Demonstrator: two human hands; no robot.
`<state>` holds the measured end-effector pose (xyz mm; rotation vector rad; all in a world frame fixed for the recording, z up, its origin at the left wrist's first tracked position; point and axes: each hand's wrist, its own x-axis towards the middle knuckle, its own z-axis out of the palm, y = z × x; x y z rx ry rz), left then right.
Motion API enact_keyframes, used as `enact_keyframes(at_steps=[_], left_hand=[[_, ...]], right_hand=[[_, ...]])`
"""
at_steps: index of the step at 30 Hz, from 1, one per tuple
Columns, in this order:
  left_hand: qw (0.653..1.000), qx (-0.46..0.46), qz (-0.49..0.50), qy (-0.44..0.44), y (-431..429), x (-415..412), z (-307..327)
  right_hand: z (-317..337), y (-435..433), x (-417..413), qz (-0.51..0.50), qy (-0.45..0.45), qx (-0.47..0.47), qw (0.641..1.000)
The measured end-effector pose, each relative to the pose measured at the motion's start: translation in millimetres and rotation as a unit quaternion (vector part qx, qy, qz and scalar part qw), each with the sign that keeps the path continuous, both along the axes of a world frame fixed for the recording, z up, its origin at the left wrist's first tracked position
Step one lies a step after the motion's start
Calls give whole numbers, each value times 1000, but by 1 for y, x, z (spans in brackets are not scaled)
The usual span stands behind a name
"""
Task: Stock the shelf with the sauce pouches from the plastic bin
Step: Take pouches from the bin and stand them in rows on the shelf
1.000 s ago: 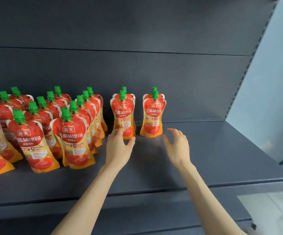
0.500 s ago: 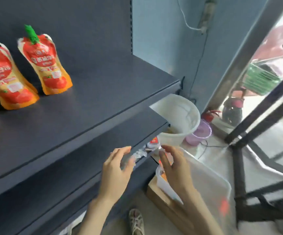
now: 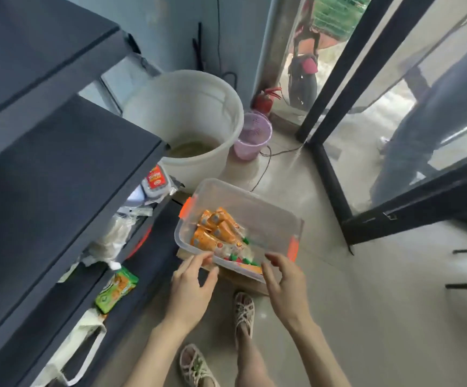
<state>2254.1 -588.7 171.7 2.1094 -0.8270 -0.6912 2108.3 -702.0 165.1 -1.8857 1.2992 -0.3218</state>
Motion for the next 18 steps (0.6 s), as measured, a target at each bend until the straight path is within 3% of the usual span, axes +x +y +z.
enact_keyframes(at_steps=[7, 18], left_hand=[[993, 79, 37, 83, -89, -7, -86], [968, 225, 14, 113, -168, 35, -247]], right_hand=[[-80, -85, -2, -18, 21, 98, 995], [-241, -148, 25, -37, 68, 219, 973]])
